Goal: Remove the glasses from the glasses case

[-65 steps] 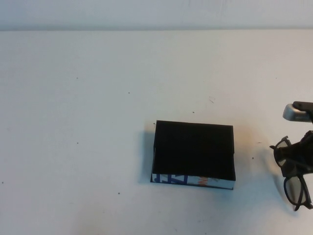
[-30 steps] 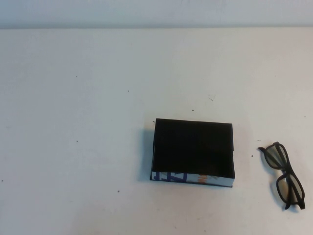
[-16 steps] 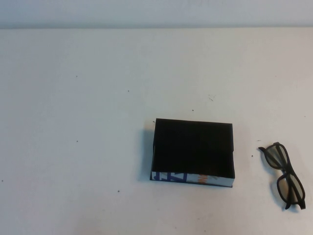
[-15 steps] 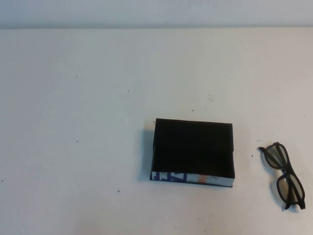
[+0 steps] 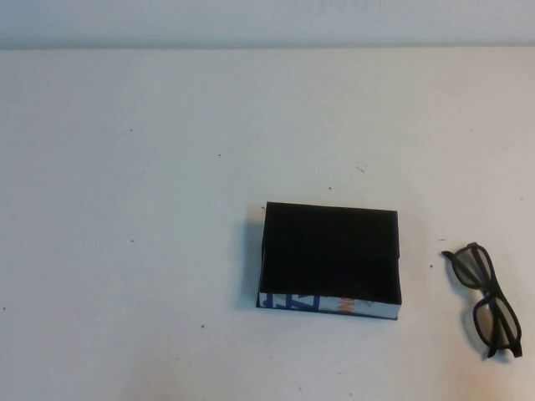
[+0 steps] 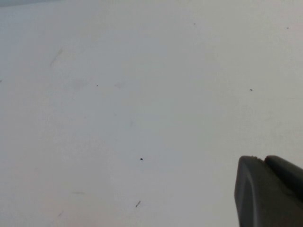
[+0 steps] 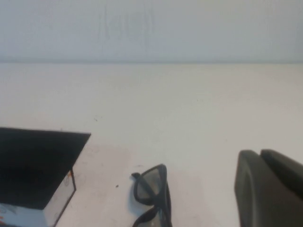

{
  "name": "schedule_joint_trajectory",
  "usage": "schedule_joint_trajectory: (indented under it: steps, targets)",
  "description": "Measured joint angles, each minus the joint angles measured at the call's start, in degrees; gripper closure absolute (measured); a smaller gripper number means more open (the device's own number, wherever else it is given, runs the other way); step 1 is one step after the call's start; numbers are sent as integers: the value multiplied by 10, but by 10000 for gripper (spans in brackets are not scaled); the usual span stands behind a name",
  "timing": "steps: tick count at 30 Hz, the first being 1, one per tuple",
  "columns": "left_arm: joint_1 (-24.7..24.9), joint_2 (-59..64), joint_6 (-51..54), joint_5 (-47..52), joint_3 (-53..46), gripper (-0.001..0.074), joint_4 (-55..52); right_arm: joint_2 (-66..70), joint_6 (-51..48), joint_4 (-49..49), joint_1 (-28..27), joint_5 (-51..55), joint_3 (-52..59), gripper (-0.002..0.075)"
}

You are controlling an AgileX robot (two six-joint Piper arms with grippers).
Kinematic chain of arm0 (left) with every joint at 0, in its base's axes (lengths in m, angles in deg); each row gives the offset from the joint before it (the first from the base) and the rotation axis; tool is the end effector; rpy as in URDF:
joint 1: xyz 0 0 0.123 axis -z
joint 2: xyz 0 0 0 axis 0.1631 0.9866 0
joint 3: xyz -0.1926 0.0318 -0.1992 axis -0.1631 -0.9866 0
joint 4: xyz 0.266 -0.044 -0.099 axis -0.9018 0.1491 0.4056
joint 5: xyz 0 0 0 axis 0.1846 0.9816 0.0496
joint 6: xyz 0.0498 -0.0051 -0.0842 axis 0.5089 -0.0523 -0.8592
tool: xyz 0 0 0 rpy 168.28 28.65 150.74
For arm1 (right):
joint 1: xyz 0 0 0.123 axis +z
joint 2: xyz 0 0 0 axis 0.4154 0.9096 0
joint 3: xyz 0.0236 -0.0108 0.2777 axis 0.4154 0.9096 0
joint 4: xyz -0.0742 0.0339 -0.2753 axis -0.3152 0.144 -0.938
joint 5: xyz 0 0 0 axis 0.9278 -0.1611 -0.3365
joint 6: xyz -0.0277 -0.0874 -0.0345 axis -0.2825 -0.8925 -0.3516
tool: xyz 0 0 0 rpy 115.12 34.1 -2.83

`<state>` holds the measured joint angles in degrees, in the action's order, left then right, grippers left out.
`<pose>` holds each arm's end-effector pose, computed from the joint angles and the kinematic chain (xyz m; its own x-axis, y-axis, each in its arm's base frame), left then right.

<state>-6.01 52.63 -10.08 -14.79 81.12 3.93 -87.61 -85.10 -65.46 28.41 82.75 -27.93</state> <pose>0.1013 -0.0065 0.1717 -0.2707 0.0855 -0.9588 0.0827 0.9944 0.0653 0.1044 0.0101 0.1984 -0.0727 -0.0093 -0.9973 -0.0988 0.9951 -0.0021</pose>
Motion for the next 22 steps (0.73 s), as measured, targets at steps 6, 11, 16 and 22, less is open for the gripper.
schedule_joint_trajectory:
  steps: [6,11,16,22]
  targets:
    - [0,0,0,0,0,739,0,-2,26,-4,0,44,16,743]
    - [0,0,0,0,0,739,0,-2,29,-4,0,82,16,743]
    - [0,0,0,0,0,739,0,-2,29,-4,0,83,16,743]
    - [0,0,0,0,0,739,0,-2,29,-1,0,83,16,743]
